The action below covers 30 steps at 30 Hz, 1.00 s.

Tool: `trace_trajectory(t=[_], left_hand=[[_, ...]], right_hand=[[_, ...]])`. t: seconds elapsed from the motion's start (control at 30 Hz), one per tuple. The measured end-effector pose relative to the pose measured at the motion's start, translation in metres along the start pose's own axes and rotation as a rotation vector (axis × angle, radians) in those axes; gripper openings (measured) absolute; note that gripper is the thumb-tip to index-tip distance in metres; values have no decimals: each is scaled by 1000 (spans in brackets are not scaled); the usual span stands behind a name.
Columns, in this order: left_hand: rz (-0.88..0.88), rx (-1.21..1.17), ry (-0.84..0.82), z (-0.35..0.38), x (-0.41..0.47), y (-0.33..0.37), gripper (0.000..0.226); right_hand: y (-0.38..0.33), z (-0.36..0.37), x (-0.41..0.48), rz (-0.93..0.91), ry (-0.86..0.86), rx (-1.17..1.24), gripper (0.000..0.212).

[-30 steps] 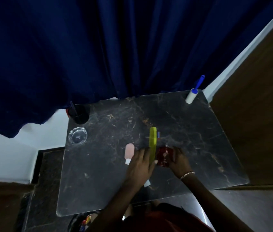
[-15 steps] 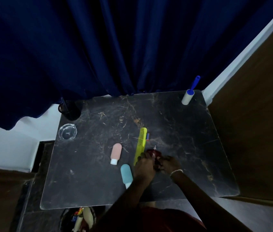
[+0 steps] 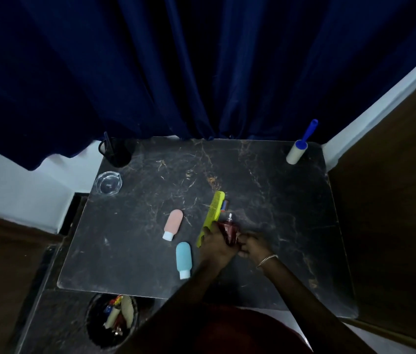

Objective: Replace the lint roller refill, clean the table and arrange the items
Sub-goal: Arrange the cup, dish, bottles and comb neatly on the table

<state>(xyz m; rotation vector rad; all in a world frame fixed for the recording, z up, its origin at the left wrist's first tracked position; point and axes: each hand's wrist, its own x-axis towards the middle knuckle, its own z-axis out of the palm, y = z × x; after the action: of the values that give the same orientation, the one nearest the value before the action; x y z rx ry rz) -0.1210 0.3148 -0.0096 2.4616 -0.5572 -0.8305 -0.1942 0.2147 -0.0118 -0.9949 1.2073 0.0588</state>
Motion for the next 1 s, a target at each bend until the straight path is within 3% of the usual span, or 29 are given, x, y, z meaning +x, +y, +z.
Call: trace_trajectory(t=[0.13, 0.23, 0.47, 0.6, 0.67, 0.87, 1.0], left_hand=[[3, -341, -14, -27, 4, -6, 94], [-28, -626, 67, -44, 1, -15, 80], [-105, -791, 157, -75, -21, -29, 77], [-103, -822, 155, -85, -31, -37, 73], [-105, -819, 167, -90, -34, -41, 73], [-69, -771, 168, -96, -39, -47, 82], [-52, -745, 167, -101, -38, -52, 79]], right_hand=[[-13, 2, -6, -100, -109, 30, 14], [-27, 12, -6, -160, -155, 1, 17], [-69, 45, 28, -410, 249, -570, 29], [-77, 57, 38, -379, 286, -781, 40], [-77, 59, 42, -363, 327, -852, 35], [-71, 52, 47, -353, 390, -664, 28], [-79, 46, 31, -275, 69, -32, 24]])
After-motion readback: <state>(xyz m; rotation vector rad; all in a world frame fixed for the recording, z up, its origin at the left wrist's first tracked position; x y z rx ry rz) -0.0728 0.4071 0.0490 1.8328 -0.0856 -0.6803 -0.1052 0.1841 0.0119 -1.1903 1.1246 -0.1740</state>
